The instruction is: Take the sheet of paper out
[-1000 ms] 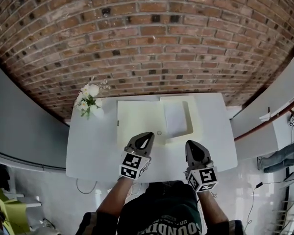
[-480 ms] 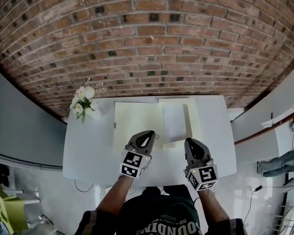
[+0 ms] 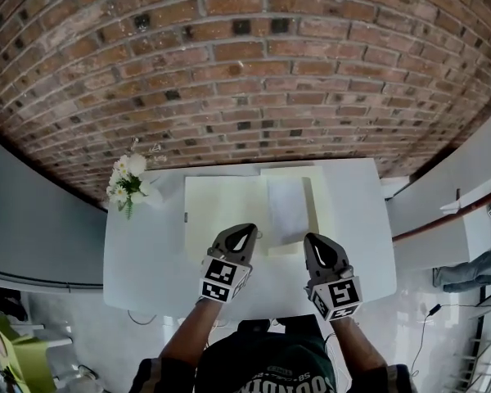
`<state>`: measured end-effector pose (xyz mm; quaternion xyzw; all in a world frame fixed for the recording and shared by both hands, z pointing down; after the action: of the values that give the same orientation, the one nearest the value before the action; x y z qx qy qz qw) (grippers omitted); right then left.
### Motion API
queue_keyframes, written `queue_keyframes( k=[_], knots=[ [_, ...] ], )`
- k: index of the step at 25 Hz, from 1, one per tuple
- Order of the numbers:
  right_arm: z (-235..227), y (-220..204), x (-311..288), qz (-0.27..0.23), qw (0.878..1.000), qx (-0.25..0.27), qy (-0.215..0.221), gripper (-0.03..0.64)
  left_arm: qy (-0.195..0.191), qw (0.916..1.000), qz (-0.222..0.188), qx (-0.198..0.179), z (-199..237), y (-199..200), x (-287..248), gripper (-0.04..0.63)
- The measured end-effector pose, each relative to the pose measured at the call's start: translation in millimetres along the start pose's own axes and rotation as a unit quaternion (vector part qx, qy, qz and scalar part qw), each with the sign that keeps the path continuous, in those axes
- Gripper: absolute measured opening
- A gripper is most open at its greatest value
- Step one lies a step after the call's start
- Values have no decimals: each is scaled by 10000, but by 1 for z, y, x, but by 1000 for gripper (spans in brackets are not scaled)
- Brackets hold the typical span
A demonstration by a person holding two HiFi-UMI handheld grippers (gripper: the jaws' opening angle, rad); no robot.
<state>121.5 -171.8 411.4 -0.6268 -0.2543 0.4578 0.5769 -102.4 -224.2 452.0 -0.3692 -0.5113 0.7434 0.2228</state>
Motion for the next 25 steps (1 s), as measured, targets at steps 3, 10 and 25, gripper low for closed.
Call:
queue_keyframes(
  k=[3,10,25],
  knots=[
    [-9,-6,-7,-9,10000,-75,-23,71,2,9999,92,48,3,-4,-9,11],
    [-22,-28,-27,78,9998,-183,64,70,31,9992,357,150,11,-23,-35,11],
    [-47,-75,-55,522,9972,-488,206,71,132,9951,846,487,23,-67,-85,11]
  ],
)
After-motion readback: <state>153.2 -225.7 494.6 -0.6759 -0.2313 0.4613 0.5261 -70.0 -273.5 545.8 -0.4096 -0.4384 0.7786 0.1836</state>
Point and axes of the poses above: the fingertips, and each gripper's own axes: x backward along the fingers, z to its left, y out of its top, the point moved 10 cm from there along x, backward along the fingers, and after that the axes turned 7 degrees about x, right-handed, at the moved point
